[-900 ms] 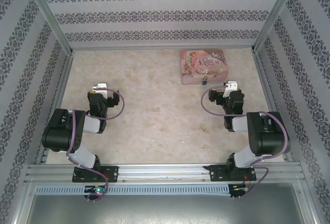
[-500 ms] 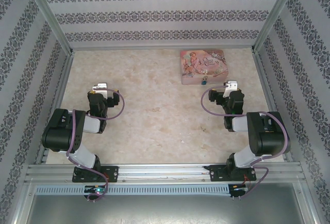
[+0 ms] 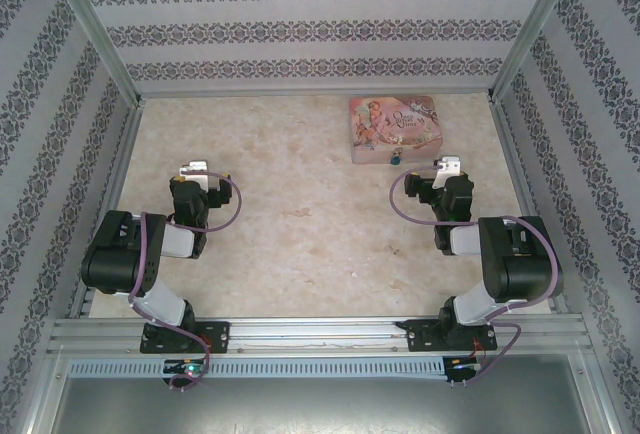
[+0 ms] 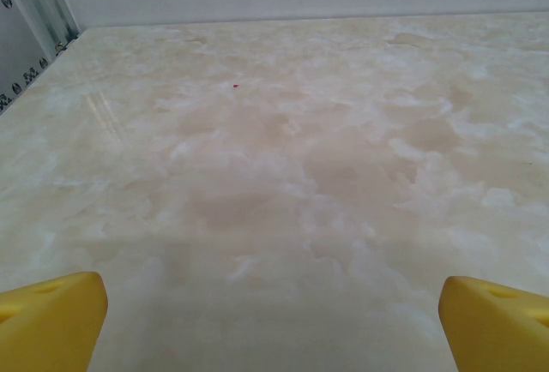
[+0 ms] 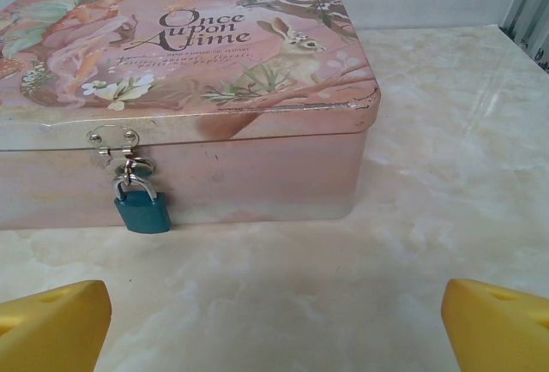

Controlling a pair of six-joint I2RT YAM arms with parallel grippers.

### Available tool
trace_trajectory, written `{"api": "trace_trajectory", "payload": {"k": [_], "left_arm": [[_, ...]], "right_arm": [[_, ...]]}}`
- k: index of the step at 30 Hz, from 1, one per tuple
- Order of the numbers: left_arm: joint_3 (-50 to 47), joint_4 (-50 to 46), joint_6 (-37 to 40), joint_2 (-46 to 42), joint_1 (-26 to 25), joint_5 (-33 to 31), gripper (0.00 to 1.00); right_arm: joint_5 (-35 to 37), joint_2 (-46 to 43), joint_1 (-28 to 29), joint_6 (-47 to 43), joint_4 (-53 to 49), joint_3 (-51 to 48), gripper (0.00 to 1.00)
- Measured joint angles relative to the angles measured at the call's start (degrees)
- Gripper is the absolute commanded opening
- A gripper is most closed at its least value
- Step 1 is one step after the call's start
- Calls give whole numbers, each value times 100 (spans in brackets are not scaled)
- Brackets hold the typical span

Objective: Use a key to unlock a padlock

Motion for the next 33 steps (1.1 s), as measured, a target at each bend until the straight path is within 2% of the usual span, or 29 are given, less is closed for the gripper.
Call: {"api": "trace_trajectory", "payload": {"k": [13,19,26,29,33], "left_arm": [[-63,2,0,-90,0,-2,99],[-205,-470,-24,-1244,0,-70,99],[122,-1993,-695,-2815,4,-76,99],[629,-3029,-1167,-3056,4,179,100],[1353,-4094,-1834,-2955,-9,796,100]], "right_arm": [[4,-81,-2,7,-44,-4,98],[92,-1058,-13,107,-459,-44,98],[37,-2074,-44,525,-1685,2,98],[-186,-2271,-227,870,-2426,256,98],[-791,-2184,-708,1416,-3289,907,98]]}}
